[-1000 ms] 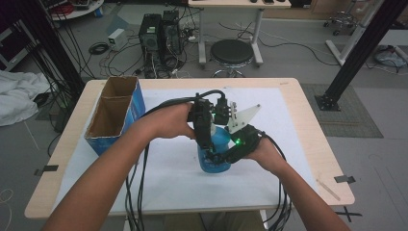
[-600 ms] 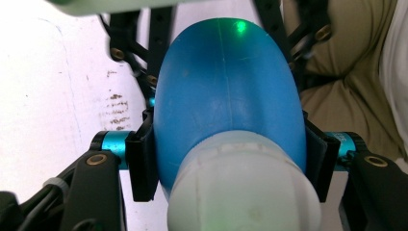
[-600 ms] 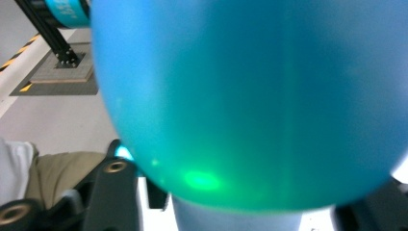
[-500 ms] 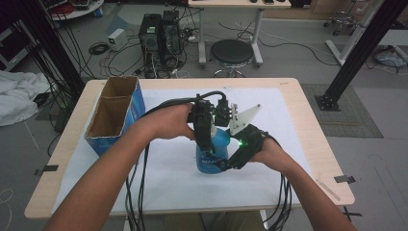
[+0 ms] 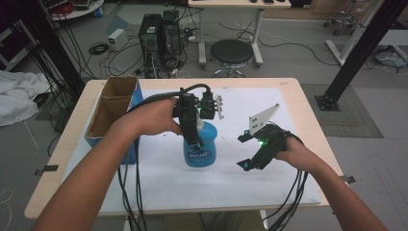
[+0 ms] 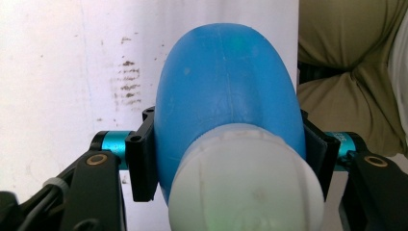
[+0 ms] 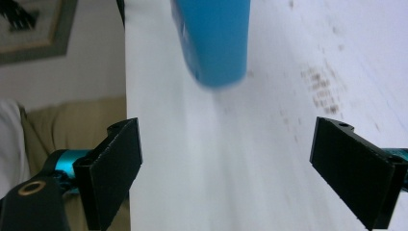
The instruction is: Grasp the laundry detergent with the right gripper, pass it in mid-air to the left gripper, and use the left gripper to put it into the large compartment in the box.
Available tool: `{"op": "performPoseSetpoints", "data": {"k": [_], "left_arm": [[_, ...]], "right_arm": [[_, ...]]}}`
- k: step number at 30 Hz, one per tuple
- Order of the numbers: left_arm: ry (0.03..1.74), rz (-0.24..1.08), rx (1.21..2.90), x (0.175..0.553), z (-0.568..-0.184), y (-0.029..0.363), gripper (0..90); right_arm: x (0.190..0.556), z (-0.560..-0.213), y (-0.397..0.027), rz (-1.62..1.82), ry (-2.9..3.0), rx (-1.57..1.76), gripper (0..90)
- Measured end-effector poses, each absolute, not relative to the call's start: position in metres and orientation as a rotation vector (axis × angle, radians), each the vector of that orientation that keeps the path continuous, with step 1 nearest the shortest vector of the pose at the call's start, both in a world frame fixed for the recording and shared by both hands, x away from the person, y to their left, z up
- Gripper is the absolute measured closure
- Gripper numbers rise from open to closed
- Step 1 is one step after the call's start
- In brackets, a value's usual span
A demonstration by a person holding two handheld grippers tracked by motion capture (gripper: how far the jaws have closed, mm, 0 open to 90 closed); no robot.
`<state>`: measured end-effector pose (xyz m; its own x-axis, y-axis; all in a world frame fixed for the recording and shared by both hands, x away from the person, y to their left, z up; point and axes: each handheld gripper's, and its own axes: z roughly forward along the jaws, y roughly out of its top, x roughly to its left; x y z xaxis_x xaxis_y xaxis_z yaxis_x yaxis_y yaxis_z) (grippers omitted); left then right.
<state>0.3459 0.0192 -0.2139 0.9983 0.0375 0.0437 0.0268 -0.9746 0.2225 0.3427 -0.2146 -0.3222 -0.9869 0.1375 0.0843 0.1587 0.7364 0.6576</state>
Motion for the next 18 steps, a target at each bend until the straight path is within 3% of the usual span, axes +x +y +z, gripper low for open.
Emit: {"op": "performPoseSetpoints", "data": {"k": [6, 7, 18], "left_arm": [[0.099, 0.095, 2.926, 0.349, -0.21, 0.027, 37.4], [0.107, 0.1, 2.927, 0.35, -0.209, 0.029, 37.4], [0.249, 0.154, 2.909, 0.359, -0.193, 0.048, 37.4]], "right_arm": [[0.342, -0.315, -0.231, -0.911, -3.013, -0.337, 9.4], [0.342, -0.315, -0.233, -0.859, -3.045, -0.356, 0.8], [0.354, -0.298, -0.267, -0.593, -3.124, -0.435, 0.8]]}}
